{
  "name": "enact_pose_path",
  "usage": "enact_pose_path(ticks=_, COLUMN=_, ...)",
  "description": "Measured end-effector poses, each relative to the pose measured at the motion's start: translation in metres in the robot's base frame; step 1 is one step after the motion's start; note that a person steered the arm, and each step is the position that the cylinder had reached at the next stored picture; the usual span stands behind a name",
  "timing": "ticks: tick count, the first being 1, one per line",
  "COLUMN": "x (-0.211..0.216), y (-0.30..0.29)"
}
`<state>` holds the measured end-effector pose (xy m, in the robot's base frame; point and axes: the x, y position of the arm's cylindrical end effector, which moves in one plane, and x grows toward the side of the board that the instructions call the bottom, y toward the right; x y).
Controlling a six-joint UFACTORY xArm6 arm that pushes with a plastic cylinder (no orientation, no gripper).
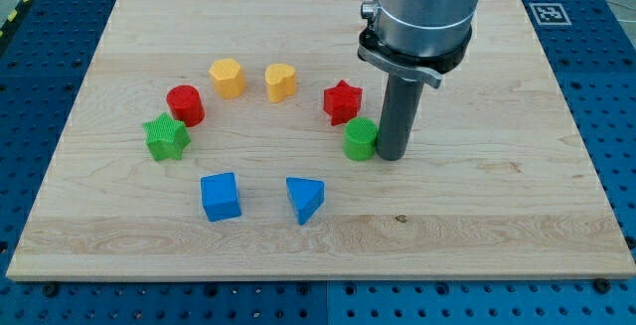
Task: Slightly touch all the blocks
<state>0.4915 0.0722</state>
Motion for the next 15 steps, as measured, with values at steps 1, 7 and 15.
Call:
enact_pose_path(ticks=1, x=0.0, y=-0.004)
enact_pose_path(ticks=7, x=-0.054, y=0.014)
enact_pose_path(ticks=15, x=-0.08, y=-0.052)
